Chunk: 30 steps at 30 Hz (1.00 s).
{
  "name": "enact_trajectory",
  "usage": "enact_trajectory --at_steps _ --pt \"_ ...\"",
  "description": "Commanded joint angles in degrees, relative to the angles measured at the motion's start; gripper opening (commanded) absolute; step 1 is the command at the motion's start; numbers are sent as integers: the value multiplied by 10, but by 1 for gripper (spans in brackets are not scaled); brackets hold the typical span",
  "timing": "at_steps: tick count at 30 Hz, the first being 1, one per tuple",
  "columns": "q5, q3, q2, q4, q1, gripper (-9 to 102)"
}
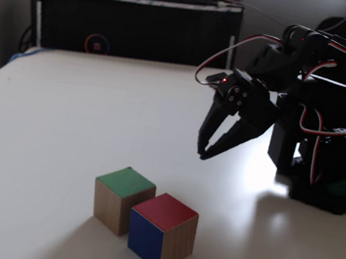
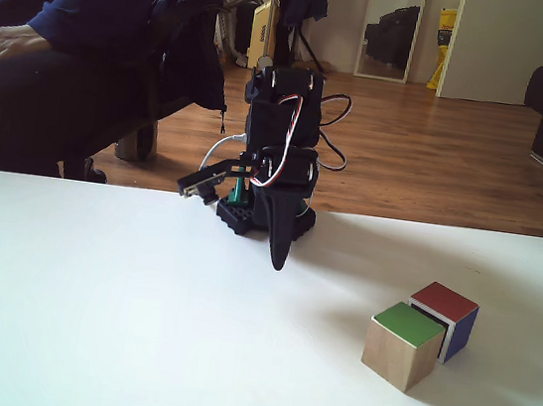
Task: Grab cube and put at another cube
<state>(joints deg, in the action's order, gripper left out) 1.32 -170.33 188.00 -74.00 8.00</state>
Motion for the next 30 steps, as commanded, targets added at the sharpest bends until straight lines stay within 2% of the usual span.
enact_trajectory --at_steps 1,17,27,30 --pt "9 -6 4 44 55 6" --pt "11 -6 4 45 54 7" --pt "94 43 3 24 18 19" --pt "106 69 -44 36 -4 21"
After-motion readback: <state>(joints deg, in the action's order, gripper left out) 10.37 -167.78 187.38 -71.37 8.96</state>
